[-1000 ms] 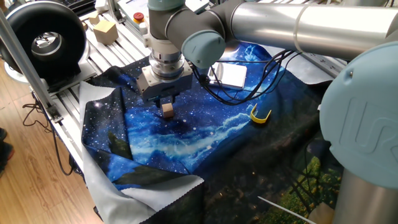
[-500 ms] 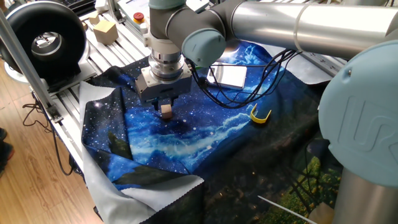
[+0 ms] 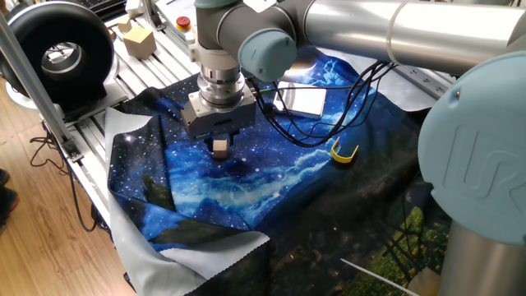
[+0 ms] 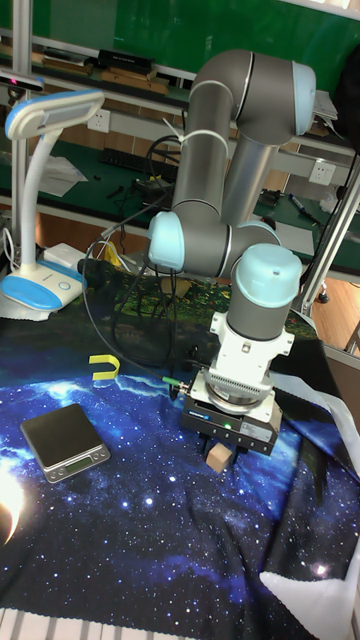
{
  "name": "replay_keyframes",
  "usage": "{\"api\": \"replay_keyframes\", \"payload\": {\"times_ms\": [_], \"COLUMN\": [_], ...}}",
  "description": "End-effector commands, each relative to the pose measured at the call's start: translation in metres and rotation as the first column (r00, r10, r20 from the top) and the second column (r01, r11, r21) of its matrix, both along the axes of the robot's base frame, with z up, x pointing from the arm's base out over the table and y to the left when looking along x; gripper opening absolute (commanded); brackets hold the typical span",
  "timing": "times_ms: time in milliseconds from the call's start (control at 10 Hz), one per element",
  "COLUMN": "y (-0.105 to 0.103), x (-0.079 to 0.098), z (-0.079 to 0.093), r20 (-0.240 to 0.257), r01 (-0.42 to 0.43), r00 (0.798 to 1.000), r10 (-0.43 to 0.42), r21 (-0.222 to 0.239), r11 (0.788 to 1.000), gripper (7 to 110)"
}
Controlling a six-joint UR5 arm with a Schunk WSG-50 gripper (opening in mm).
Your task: Place the block on the scale
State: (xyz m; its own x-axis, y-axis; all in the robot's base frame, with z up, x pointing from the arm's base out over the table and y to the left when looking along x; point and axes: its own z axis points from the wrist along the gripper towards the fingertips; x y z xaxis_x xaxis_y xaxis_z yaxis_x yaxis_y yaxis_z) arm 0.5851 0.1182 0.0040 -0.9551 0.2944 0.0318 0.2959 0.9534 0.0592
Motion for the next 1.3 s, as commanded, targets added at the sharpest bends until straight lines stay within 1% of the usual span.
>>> {"api": "replay_keyframes", "payload": {"times_ms": [0,200,800,900,1200], "y": [0.0004,0.0019,0.0008,-0.0004,-0.0042], "x": [-0.0044,-0.0048,-0.0009,-0.0005,-0.0035], "z": [0.0013,0.0014,0.0012,0.0012,0.001], "r20": [-0.02,-0.022,-0.009,-0.007,-0.02], "r01": [0.002,0.008,0.033,0.036,0.064], "r00": [1.0,1.0,0.999,0.999,0.998], "r10": [-0.001,-0.007,-0.033,-0.036,-0.065], "r21": [0.007,0.013,0.008,0.003,-0.014], "r11": [1.0,1.0,0.999,0.999,0.998], "gripper": [44,44,44,22,22]}}
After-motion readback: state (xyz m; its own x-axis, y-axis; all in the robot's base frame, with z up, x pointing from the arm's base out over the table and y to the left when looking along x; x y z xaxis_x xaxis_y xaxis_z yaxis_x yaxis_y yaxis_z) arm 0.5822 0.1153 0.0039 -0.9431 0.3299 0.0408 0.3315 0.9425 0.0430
